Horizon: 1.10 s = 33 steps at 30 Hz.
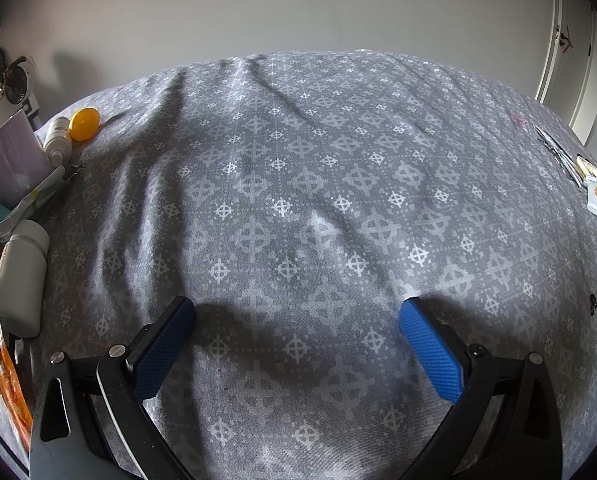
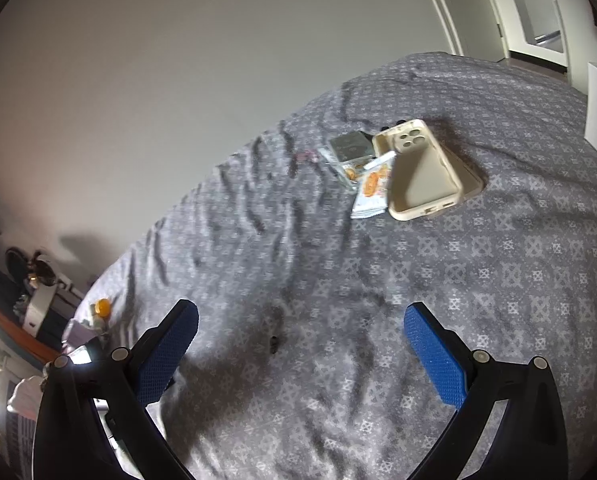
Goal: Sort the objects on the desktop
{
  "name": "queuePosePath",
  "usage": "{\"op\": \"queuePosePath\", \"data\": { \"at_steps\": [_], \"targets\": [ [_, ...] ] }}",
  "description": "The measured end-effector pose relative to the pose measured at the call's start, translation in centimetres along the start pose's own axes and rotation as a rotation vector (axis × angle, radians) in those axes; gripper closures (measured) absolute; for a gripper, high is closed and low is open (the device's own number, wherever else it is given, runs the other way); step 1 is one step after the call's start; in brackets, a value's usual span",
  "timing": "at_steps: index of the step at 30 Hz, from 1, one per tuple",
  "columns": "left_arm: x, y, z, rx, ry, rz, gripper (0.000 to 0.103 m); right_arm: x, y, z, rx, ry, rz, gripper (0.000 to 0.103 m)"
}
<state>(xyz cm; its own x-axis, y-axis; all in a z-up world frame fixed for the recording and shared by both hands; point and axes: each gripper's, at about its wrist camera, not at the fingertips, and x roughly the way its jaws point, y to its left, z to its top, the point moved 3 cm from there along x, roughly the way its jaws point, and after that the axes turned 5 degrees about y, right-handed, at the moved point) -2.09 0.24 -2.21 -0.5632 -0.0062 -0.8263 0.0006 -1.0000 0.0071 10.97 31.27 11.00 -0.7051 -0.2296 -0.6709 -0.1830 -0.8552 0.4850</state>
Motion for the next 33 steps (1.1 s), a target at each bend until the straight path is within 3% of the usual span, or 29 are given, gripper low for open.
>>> {"op": "queuePosePath", "data": {
  "at_steps": [2, 4, 5, 6, 7, 10, 17, 24, 26, 28, 29, 31, 33],
  "targets": [
    [0.0, 0.0, 0.0, 0.000, 0.000, 0.000, 0.000, -0.3, 0.4, -0.1, -0.017, -0.009, 0.025, 0.014],
    [0.0, 0.0, 0.0, 0.000, 0.000, 0.000, 0.000, -0.2, 1.1, -0.1, -0.062, -0.011, 0.013, 0.047],
    [0.0, 0.0, 0.0, 0.000, 0.000, 0.000, 0.000, -0.1, 1.6, -0.3, -0.088, -0.008, 0.008, 0.058],
    [0.0, -0.1, 0.0, 0.000, 0.000, 0.000, 0.000, 0.0, 1.9, -0.5, -0.105, -0.005, 0.011, 0.080],
    [0.0, 0.0, 0.0, 0.000, 0.000, 0.000, 0.000, 0.0, 2.3, -0.6, -0.128, 0.000, 0.013, 0.093],
    [0.0, 0.0, 0.0, 0.000, 0.000, 0.000, 0.000, -0.8, 3.1, -0.9, -0.182, -0.034, 0.014, 0.103],
    [0.0, 0.0, 0.0, 0.000, 0.000, 0.000, 0.000, -1.2, 3.4, -1.0, -0.179, -0.064, 0.016, 0.103],
    [0.0, 0.0, 0.0, 0.000, 0.000, 0.000, 0.000, -1.4, -0.4, 0.3, 0.032, -0.055, 0.010, 0.100],
    [0.0, 0.0, 0.0, 0.000, 0.000, 0.000, 0.000, -1.4, -1.4, 0.4, 0.084, -0.049, 0.021, 0.091],
    [0.0, 0.0, 0.0, 0.000, 0.000, 0.000, 0.000, -1.5, -1.9, 0.5, 0.109, -0.055, 0.022, 0.064],
    [0.0, 0.0, 0.0, 0.000, 0.000, 0.000, 0.000, -1.7, -2.0, 0.5, 0.116, -0.062, 0.024, 0.055],
    [0.0, 0.0, 0.0, 0.000, 0.000, 0.000, 0.000, -2.3, -2.0, 0.6, 0.126, -0.096, 0.033, 0.025],
    [0.0, 0.0, 0.0, 0.000, 0.000, 0.000, 0.000, -2.7, -1.9, 0.7, 0.137, -0.133, 0.030, 0.015]
  ]
}}
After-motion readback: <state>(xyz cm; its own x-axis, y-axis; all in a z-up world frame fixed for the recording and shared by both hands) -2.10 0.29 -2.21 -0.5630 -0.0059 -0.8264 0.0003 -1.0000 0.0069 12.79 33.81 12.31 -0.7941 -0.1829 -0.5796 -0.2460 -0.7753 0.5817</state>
